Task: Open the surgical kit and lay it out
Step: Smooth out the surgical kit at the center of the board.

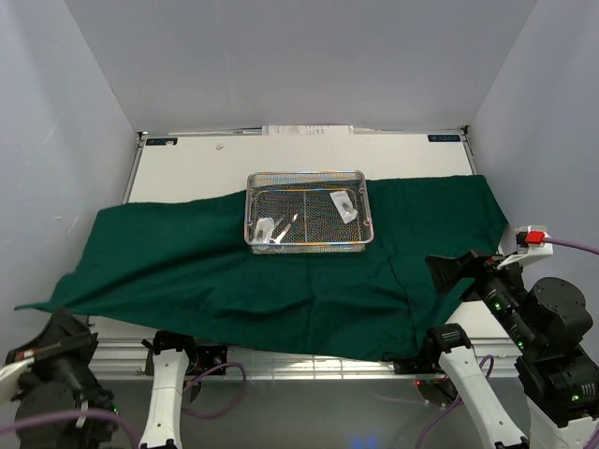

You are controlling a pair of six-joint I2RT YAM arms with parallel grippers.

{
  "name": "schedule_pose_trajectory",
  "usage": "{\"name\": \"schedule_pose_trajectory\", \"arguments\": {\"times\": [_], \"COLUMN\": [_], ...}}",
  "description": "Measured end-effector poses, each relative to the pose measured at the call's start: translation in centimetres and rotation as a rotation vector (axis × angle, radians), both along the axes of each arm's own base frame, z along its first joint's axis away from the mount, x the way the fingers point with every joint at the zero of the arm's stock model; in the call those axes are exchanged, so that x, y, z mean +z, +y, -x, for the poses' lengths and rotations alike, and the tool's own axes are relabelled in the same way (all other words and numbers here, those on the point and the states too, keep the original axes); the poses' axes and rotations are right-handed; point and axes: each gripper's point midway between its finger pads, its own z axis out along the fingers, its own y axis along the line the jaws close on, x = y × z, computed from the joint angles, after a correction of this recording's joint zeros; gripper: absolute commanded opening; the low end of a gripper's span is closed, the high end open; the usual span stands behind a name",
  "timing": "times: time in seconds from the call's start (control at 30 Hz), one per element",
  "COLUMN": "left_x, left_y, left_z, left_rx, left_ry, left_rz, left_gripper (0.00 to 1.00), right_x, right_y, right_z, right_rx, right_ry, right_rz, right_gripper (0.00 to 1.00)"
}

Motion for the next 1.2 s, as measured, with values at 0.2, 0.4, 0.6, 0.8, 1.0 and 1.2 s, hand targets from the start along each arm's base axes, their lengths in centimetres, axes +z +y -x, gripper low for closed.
{"name": "schedule_pose_trajectory", "arguments": {"times": [0.2,0.4,0.6,0.8,1.0,1.2], "left_x": [3.9,3.3,-0.6,-11.9,-24.0,-30.9], "left_y": [0.4,1.2,0.9,0.0,-0.4,0.0], "left_z": [6.5,6.7,-2.2,-17.8,-25.9,-32.9], "left_rx": [0.075,0.124,0.012,-0.177,-0.227,-0.238], "left_ry": [-0.181,-0.143,0.134,0.593,0.911,1.034], "left_rz": [-0.083,-0.114,-0.066,0.102,0.254,0.326], "left_gripper": [0.67,0.83,0.89,0.88,0.88,0.88], "right_x": [0.3,-0.5,-2.1,-5.8,-10.1,-15.0], "right_y": [-1.2,-1.1,-0.6,-0.4,-0.9,-2.1], "right_z": [0.2,-0.3,-1.9,-5.0,-10.5,-17.6], "right_rx": [-0.056,-0.056,-0.046,-0.079,-0.191,-0.337], "right_ry": [-0.034,-0.011,0.075,0.254,0.495,0.678], "right_rz": [0.014,0.026,0.056,0.108,0.210,0.301], "right_gripper": [0.90,0.90,0.90,0.90,0.93,0.97]}}
